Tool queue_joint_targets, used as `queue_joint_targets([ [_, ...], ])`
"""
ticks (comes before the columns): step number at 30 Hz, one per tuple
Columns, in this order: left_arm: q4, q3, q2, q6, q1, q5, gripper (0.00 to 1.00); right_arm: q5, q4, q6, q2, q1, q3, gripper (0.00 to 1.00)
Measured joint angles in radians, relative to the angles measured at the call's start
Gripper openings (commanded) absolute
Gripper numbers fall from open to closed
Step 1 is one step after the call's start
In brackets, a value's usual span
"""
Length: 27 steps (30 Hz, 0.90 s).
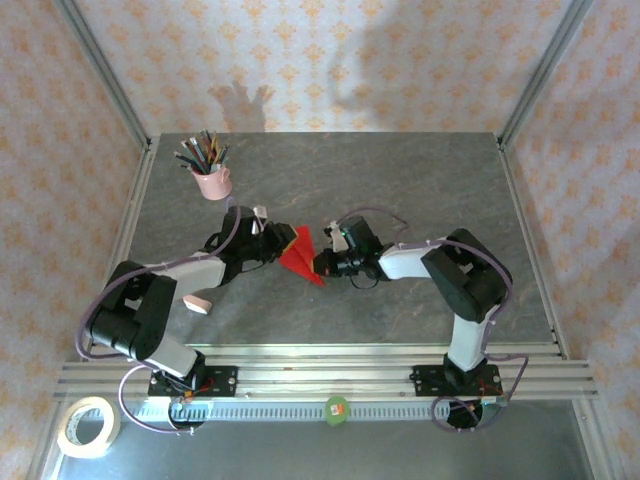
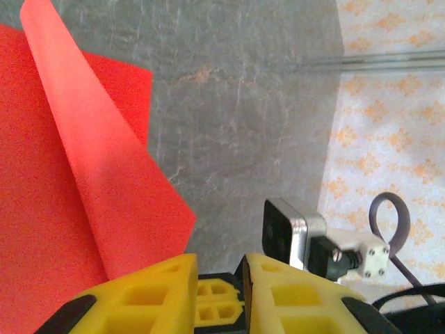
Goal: Fold a paper plane with a square sheet of paper (pick it up from the middle)
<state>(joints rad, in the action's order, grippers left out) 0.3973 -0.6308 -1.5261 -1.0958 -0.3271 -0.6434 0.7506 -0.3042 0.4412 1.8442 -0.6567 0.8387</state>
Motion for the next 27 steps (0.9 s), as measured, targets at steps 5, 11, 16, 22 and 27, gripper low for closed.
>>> queue_joint_targets([
  [5,0.056,0.007,-0.053,0.005,-0.014,-0.03,0.24,0.088,-0.076,0.069,0.027,0.034,-0.031,0.03],
  [11,0.123,0.011,-0.131,0.004,-0.047,-0.065,0.22,0.157,-0.147,0.135,0.046,0.058,-0.069,0.03],
  [16,0.143,0.009,-0.183,0.005,-0.068,-0.089,0.2,0.184,-0.187,0.166,0.05,0.064,-0.081,0.04],
  [22,0.146,-0.016,-0.215,0.023,-0.072,-0.098,0.19,0.194,-0.225,0.187,0.05,0.065,-0.093,0.05],
  [27,0.146,-0.043,-0.242,0.024,-0.072,-0.108,0.19,0.197,-0.24,0.192,0.05,0.072,-0.109,0.08],
])
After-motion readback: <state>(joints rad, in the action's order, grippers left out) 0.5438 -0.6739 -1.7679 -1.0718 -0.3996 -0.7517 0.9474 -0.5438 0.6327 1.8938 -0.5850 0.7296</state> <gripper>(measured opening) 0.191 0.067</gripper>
